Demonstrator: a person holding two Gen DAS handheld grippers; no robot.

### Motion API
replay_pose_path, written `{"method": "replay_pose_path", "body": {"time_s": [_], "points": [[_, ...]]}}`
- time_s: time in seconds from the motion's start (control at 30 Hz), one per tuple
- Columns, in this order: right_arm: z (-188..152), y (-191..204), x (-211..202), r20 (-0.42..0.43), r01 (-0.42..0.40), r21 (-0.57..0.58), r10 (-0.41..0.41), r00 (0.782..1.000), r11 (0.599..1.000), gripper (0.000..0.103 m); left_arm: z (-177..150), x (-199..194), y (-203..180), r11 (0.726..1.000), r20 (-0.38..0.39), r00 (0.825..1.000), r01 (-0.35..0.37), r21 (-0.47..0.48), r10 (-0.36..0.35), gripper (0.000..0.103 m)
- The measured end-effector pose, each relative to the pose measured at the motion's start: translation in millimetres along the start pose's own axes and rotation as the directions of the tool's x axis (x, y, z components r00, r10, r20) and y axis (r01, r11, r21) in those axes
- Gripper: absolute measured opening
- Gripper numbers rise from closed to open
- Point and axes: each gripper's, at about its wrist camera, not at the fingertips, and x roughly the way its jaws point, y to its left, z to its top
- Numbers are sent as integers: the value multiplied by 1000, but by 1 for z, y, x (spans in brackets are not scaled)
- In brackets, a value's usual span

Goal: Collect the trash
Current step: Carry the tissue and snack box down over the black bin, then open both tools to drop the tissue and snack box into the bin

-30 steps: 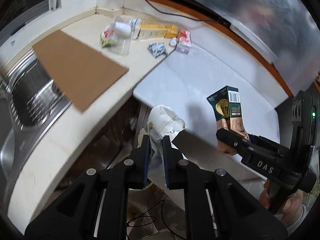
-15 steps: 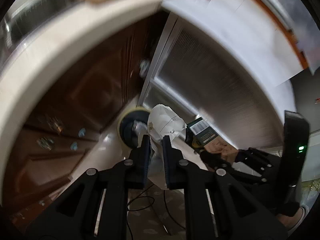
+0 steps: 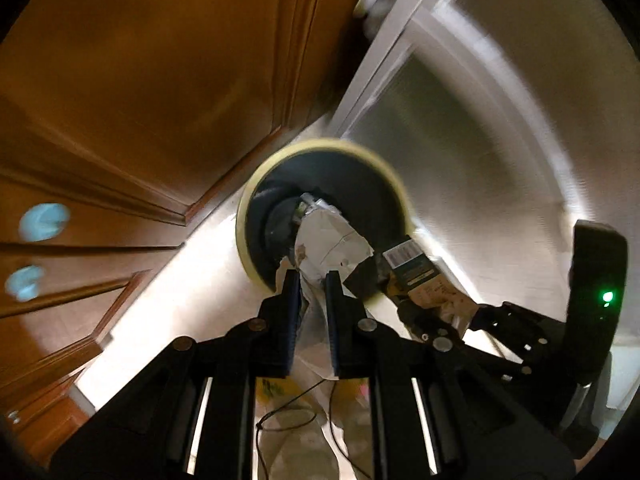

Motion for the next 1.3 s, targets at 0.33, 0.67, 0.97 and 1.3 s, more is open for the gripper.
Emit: {"method": "replay_pose_path", "body": {"time_s": [0.33,0.67,0.97,1.3], "points": [[42,-34,106,-68,-34,4,34,997,999,33,15,136,-2,997,-28,998,-49,51,50,12],[54,-32,90,-12,-12,-30,11,1000,999,69,22,148,2,998,-45,998,-52,33,53,76],[49,-25,24,7,14,-10,-14,1000,1000,69,14,74,-5,996,-12,998,-66,59,67,76],[13,11,-77,33,40,4,-40,999,999,69,-6,-41,4,998,-1,998,-59,35,60,77]]}}
